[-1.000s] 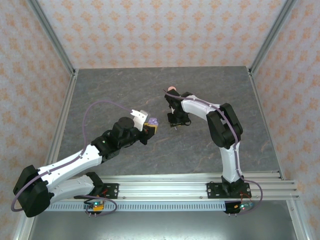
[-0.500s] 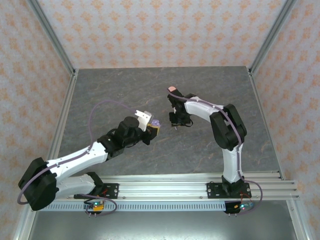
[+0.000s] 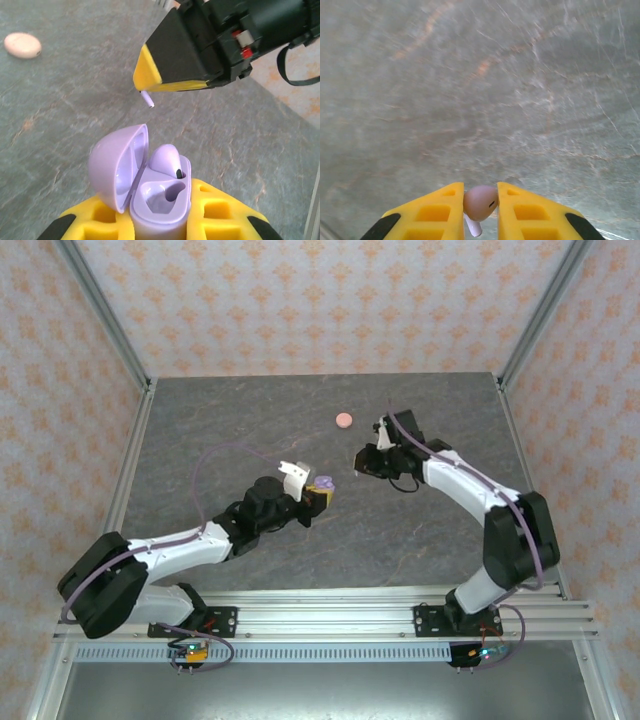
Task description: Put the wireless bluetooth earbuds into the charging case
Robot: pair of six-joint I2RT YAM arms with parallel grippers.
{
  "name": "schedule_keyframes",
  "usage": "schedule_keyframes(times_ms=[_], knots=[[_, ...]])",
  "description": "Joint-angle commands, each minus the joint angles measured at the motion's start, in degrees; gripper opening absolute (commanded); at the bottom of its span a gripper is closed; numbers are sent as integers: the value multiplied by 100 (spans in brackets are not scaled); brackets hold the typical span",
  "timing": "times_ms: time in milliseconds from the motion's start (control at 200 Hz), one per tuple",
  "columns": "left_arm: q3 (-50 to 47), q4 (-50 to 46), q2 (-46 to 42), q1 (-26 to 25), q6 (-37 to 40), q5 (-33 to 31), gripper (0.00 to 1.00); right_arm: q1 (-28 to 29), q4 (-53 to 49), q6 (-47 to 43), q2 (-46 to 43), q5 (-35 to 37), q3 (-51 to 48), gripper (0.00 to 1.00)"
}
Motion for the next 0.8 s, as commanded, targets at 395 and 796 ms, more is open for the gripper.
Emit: schedule_keyframes(times_ms=[395, 796], knots=[[194, 2218, 733, 7, -241, 429, 1, 181, 1067, 180, -1697, -895, -289, 21], [669, 2401, 982, -2, -490, 722, 1, 666, 704, -194, -1816, -812, -13, 21]])
